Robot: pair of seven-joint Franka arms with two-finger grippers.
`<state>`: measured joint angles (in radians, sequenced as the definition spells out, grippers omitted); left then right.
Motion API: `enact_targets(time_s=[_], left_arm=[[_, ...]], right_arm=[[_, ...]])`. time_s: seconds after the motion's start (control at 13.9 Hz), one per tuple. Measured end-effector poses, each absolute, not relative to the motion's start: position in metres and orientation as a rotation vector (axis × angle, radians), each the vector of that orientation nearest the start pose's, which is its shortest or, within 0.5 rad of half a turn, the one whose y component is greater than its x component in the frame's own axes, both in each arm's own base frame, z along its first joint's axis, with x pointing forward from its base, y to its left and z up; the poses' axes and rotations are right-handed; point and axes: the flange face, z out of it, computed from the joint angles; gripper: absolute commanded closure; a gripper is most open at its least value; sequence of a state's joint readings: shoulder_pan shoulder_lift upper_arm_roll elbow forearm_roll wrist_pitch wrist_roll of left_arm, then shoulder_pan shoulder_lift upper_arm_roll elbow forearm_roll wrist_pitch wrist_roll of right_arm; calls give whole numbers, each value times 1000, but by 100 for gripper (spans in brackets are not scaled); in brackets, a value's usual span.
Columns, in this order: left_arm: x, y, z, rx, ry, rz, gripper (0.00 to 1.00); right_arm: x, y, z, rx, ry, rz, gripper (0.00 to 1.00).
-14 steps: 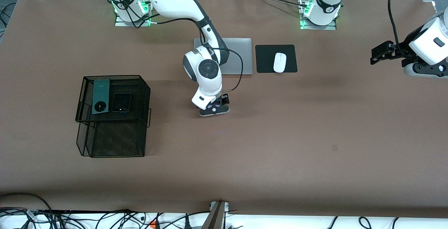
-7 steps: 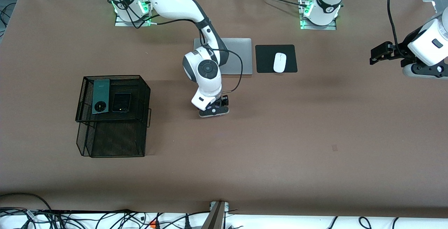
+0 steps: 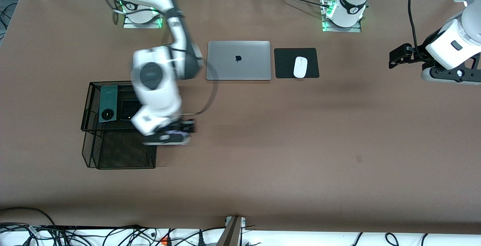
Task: Place phones with both arms
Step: 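Lower the white phone into the basket with the right gripper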
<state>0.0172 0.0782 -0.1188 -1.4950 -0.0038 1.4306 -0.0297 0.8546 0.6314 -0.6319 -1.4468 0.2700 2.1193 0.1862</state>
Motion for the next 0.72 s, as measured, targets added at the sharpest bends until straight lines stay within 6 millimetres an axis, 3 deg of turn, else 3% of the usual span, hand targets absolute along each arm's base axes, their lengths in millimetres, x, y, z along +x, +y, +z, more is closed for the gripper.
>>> enact_targets(time_s=[0.14,0.36,0.5,0.72], left_arm=[[560,-55,605,-3134,114,230,0],[559,-54,604,-3134,110,237,0],[559,-54,604,-3134,109,240,0],[559,-53,604,-3134,106,239,0]], right_arm=[[689,190,394,-3210,-77,-246,92],[704,115,374,-3203,-20,-176,92],[707,89,345,-3153,4,-111,92],[709,82,294,-3145,4,-31,92]])
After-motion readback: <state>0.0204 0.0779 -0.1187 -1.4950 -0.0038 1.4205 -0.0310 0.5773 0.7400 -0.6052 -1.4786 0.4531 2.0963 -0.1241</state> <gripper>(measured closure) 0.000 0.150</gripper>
